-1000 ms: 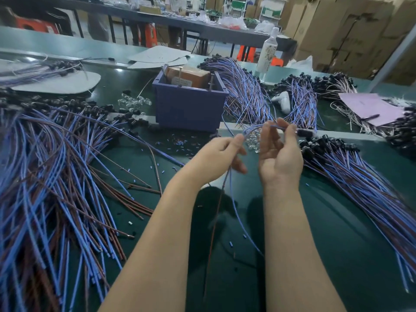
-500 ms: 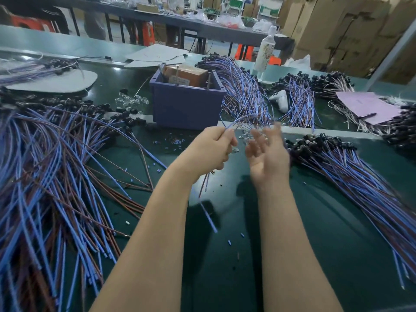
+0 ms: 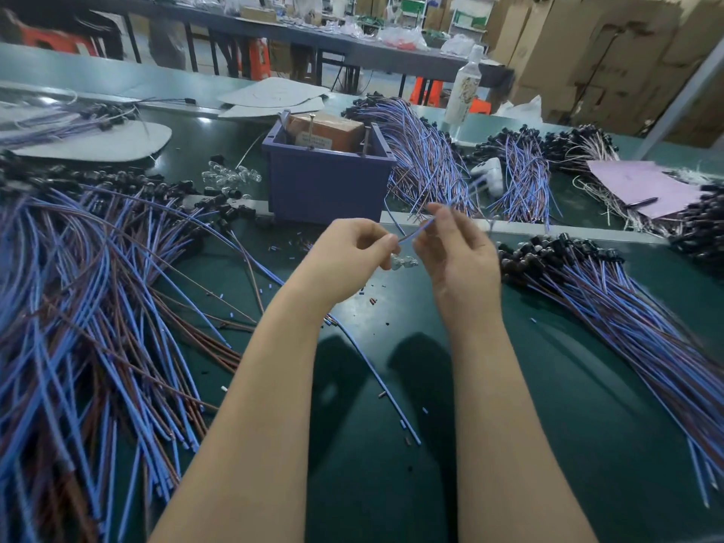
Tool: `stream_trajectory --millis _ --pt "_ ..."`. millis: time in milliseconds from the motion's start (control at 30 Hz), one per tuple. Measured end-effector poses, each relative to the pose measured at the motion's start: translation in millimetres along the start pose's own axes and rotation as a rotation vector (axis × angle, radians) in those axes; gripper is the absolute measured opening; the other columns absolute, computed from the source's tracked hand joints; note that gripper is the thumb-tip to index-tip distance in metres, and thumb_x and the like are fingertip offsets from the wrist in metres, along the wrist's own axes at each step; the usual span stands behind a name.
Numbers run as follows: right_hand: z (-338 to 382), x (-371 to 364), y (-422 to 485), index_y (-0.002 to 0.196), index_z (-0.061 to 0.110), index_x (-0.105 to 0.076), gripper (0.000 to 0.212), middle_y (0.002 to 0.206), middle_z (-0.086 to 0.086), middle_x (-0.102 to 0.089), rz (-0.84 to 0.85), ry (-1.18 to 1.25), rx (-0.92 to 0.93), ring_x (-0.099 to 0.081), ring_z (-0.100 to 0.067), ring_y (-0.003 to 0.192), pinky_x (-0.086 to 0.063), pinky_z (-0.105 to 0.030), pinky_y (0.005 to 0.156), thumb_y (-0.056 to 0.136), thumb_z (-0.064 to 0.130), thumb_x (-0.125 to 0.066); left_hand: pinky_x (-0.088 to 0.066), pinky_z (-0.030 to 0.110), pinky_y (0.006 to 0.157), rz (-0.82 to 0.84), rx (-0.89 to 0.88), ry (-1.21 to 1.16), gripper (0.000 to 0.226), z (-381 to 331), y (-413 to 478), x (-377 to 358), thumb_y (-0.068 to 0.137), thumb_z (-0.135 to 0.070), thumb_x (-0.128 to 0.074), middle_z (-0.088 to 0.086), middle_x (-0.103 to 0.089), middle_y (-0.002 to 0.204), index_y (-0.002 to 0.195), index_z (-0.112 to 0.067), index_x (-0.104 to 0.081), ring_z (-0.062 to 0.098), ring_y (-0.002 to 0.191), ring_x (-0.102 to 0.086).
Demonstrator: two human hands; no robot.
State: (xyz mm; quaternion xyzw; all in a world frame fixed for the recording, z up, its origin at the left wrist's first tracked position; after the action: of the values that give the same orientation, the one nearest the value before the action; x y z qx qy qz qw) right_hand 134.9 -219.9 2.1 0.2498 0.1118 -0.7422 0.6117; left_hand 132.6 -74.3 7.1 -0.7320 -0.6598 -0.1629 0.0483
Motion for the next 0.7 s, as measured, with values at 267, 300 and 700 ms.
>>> stream_trajectory --millis 267,300,700 --pt "-8.2 1.9 2.7 0.078 0.010 -0.058 0.017 0.068 -0.002 -0.058 -0.024 -0.184 0.042 -0.059 -0.003 0.054 -0.053 -0.015 0.059 0.094 0.005 -0.055 -0.036 0.018 0.050 -0.146 0.095 -0.039 0.024 31.9 -0.2 15.9 0.091 -0.022 -0.062 -0.006 -0.063 0.060 0.067 -0.020 -0.063 -0.003 0.041 -0.045" --pt "-8.3 6.2 2.9 0.077 0.010 -0.058 0.017 0.067 -0.002 -0.058 -0.064 -0.149 0.043 -0.059 -0.003 0.053 -0.053 -0.015 0.059 0.094 0.004 -0.054 -0.035 0.021 0.051 -0.152 0.119 -0.063 0.026 35.9 -0.6 16.9 0.091 -0.022 -0.062 -0.005 -0.061 0.058 0.065 -0.018 -0.064 0.001 0.042 -0.044" --pt "-19.3 27.8 4.5 0.077 0.009 -0.053 0.018 0.049 0.008 -0.062 -0.236 0.027 0.023 -0.061 -0.002 0.050 -0.053 -0.014 0.058 0.094 0.002 -0.053 -0.037 0.025 0.061 -0.159 0.199 0.038 0.040 42.9 -1.8 8.1 0.097 -0.029 -0.052 -0.006 -0.055 0.055 0.058 -0.019 -0.059 0.012 0.051 -0.044"
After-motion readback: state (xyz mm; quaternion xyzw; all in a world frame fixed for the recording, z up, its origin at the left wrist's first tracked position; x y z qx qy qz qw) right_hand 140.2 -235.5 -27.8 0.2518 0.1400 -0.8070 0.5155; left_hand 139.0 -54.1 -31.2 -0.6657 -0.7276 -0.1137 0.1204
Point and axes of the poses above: each hand's wrist, its own y-axis towards the middle knuckle, its own x-axis out of the back of the hand, z = x × y, the point moved 10 cm from there along y, towards the middle knuckle
